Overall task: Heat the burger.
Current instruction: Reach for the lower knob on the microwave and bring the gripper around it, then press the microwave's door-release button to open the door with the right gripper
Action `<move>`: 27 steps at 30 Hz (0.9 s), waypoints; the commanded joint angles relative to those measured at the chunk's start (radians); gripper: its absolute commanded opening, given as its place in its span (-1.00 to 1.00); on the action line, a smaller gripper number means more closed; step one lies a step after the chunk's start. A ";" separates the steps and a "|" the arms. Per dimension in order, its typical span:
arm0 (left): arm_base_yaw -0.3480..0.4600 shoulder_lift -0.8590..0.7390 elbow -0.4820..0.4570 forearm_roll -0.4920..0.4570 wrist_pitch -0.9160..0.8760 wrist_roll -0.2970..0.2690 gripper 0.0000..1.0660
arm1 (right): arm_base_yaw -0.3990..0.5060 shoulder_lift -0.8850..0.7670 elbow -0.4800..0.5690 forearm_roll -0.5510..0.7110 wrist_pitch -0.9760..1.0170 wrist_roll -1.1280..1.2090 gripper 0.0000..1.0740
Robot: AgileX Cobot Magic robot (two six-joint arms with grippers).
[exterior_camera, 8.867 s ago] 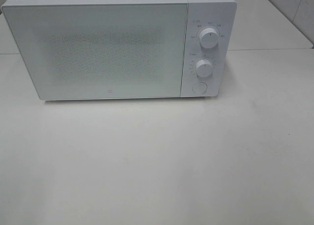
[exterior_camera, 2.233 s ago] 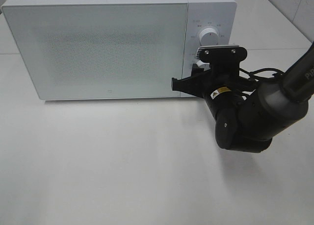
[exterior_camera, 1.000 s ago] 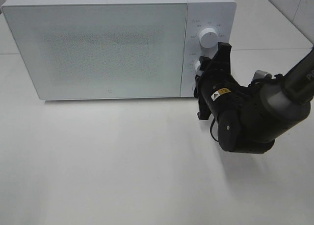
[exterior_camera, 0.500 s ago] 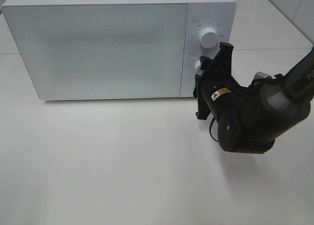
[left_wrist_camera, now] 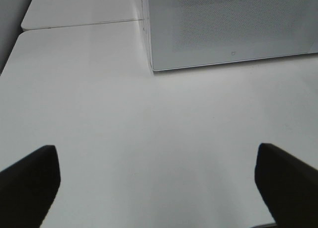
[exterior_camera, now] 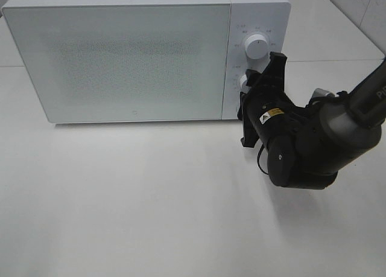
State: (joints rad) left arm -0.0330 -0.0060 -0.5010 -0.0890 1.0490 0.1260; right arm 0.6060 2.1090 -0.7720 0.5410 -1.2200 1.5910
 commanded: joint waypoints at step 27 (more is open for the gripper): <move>0.003 -0.018 0.004 -0.004 -0.009 0.001 0.87 | 0.002 -0.038 -0.011 -0.078 -0.018 -0.153 0.32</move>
State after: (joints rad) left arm -0.0330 -0.0060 -0.5010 -0.0890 1.0490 0.1260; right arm 0.6180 2.1040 -0.7780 0.4750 -1.2030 1.4810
